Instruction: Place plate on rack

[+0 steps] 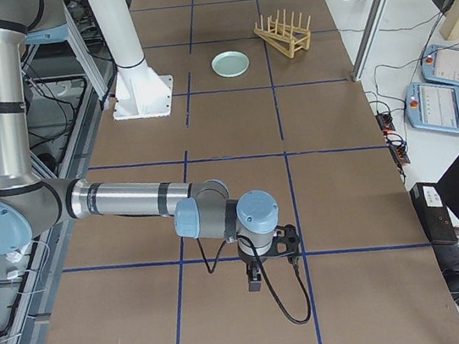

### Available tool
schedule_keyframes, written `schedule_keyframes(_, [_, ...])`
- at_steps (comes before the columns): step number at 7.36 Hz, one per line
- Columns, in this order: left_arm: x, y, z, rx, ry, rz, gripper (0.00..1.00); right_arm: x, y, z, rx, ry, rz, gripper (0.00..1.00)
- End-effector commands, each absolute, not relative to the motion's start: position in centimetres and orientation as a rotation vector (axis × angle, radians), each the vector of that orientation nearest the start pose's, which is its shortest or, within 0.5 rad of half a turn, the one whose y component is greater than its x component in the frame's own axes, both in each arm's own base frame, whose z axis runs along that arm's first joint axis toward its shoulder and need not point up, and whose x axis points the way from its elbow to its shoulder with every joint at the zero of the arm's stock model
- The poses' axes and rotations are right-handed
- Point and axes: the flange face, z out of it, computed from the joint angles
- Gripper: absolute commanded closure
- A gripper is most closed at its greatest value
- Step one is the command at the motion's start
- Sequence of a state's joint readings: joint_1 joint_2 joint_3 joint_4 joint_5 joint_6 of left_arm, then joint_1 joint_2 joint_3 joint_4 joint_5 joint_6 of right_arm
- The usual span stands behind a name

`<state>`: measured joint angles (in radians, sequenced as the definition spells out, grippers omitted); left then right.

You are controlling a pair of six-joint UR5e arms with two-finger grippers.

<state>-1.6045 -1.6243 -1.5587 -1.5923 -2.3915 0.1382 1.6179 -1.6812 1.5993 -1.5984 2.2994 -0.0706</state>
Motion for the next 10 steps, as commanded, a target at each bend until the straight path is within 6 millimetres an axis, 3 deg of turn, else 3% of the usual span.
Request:
schedule_keyframes(1, [-7.8, -51.5, 63.2, 0.130, 0.813, 0.124, 0.00, 8.8, -43.1, 70.2, -0.062, -0.733, 0.018, 0.00])
schedule_keyframes(2, [-7.7, -51.9, 62.9, 0.135, 0.815, 0.126, 0.00, 8.8, -43.1, 70.1, -0.061, -0.733, 0.018, 0.00])
schedule_keyframes(4, [-7.6, -52.9, 59.1, 0.212, 0.805, 0.162, 0.00, 8.8, -43.1, 70.1, -0.061, -0.733, 0.018, 0.00])
schedule_keyframes(7, [-4.8, -53.4, 56.4, 0.247, 0.822, 0.234, 0.00, 8.7, -43.1, 70.2, -0.063, -0.733, 0.017, 0.00])
schedule_keyframes(8, [-2.8, -53.2, 52.2, 0.258, 0.833, 0.186, 0.00, 8.7, -43.1, 70.2, -0.063, -0.733, 0.018, 0.00])
schedule_keyframes(9, [0.7, -53.0, 47.9, 0.235, 0.863, 0.074, 0.00, 8.7, -43.1, 70.2, -0.063, -0.733, 0.017, 0.00])
schedule_keyframes(10, [5.4, -52.0, 44.2, 0.204, 0.903, 0.024, 0.00, 8.8, -43.1, 70.1, -0.061, -0.733, 0.018, 0.00])
